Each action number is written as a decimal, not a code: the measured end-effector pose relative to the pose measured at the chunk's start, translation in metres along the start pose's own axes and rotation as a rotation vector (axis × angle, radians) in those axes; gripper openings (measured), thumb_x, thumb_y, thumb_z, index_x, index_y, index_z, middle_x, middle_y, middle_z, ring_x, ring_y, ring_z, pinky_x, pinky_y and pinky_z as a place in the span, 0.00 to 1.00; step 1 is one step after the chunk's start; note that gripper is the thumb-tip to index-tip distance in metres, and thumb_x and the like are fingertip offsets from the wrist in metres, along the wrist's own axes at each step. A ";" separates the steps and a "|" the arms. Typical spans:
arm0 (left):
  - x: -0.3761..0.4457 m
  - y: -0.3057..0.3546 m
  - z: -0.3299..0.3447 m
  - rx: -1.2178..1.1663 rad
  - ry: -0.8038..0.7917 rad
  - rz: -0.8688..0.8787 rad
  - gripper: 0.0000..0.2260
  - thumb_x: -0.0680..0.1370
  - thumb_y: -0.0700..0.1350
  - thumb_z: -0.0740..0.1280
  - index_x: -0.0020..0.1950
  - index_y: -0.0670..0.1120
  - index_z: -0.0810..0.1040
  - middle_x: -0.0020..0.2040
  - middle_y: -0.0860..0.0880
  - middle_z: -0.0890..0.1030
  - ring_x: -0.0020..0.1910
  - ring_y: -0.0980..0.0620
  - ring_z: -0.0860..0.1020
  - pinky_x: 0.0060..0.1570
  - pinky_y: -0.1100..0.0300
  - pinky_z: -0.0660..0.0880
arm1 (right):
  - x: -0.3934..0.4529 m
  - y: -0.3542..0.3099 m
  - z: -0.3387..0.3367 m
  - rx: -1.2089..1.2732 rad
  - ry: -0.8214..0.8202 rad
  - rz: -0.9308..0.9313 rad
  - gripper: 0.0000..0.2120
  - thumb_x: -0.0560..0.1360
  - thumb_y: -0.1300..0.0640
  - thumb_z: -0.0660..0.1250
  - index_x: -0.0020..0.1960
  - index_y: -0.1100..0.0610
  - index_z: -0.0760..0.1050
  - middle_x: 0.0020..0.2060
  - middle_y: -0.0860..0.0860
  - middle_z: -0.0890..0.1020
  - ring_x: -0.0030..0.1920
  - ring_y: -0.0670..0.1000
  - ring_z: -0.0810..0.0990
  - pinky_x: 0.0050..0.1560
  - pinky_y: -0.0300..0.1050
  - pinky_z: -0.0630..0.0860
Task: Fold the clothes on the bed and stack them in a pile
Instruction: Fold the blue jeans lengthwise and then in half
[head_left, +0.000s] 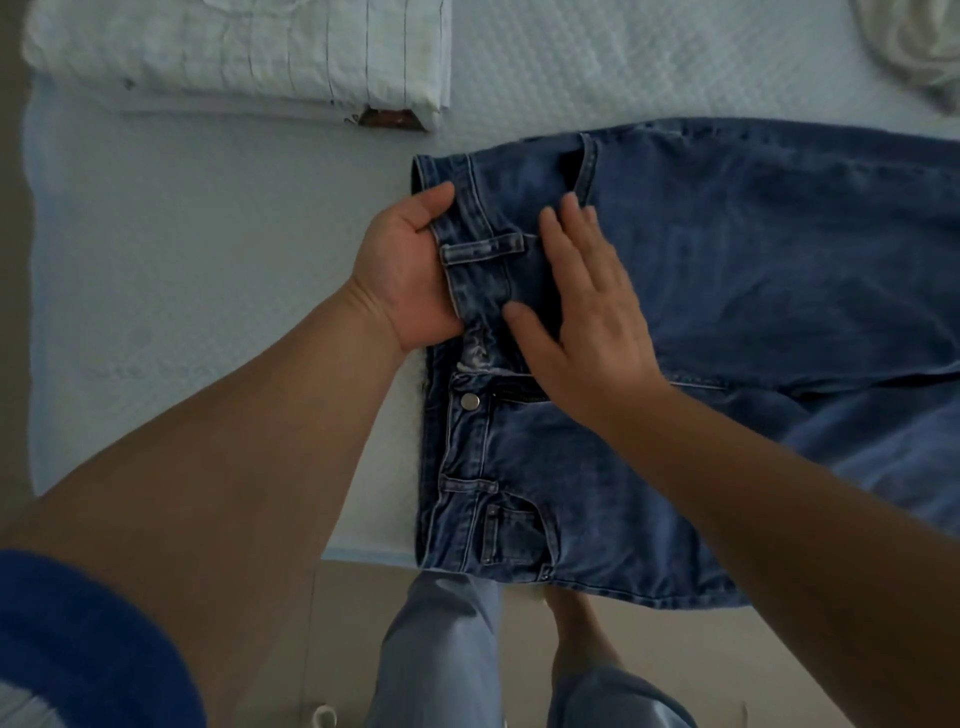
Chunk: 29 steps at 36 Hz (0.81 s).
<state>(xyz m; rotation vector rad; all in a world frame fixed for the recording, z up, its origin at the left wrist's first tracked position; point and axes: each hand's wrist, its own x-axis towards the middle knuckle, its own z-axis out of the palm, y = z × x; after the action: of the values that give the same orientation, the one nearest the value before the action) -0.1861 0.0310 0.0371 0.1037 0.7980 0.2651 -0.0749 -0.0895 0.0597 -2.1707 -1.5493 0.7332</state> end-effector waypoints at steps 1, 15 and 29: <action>0.001 -0.001 0.000 0.026 0.034 -0.011 0.21 0.77 0.51 0.56 0.57 0.38 0.80 0.55 0.39 0.81 0.52 0.41 0.81 0.48 0.46 0.79 | -0.001 0.002 0.001 -0.029 -0.082 -0.001 0.34 0.78 0.45 0.58 0.77 0.57 0.48 0.77 0.54 0.49 0.76 0.50 0.44 0.73 0.46 0.41; -0.039 -0.023 -0.015 0.955 0.669 0.176 0.09 0.74 0.53 0.67 0.38 0.49 0.76 0.35 0.50 0.80 0.30 0.56 0.78 0.35 0.62 0.74 | -0.075 0.014 0.001 -0.133 0.023 -0.029 0.12 0.70 0.60 0.68 0.53 0.62 0.78 0.51 0.61 0.77 0.52 0.64 0.74 0.53 0.55 0.69; -0.107 -0.139 -0.059 1.232 0.688 0.027 0.13 0.70 0.56 0.71 0.40 0.49 0.73 0.36 0.53 0.76 0.35 0.58 0.74 0.31 0.63 0.69 | -0.148 0.020 0.042 -0.133 -0.493 0.048 0.19 0.75 0.55 0.65 0.65 0.58 0.72 0.59 0.57 0.73 0.61 0.58 0.67 0.61 0.49 0.65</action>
<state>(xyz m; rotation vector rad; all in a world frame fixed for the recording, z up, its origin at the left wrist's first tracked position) -0.2730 -0.1327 0.0436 1.2322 1.5563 -0.2231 -0.1239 -0.2356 0.0436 -2.2380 -1.8237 1.2900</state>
